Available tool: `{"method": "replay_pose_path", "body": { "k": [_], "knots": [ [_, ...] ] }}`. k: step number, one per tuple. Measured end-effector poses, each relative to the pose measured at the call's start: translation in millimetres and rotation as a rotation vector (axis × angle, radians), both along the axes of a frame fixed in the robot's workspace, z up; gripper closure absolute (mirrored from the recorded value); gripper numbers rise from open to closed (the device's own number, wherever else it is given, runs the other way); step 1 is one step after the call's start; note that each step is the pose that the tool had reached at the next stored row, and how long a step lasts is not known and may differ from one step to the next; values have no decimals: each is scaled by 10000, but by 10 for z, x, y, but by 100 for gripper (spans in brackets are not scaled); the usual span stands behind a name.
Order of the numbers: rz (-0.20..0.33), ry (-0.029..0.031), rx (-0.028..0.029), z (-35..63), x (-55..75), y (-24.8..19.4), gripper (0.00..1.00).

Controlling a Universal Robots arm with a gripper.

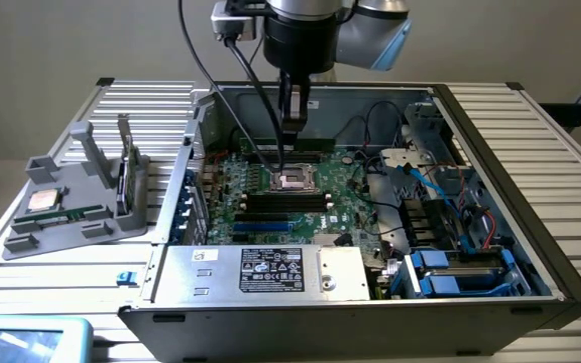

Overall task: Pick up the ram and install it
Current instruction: 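Insert the ram into the slot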

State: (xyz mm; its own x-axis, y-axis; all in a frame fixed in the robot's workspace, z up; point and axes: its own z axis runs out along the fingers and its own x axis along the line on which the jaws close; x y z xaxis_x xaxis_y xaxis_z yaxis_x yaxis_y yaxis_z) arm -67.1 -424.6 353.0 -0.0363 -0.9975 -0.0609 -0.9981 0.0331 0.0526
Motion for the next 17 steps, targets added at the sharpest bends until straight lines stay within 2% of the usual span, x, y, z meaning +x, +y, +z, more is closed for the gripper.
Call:
{"method": "replay_pose_path", "body": {
  "k": [3, 5, 17],
  "knots": [
    [2, 0, 0, -54, 38, 58, 89],
    [3, 0, 0, -91, 54, 79, 89],
    [44, 0, -2, -309, 64, 85, 89]
  ]
}}
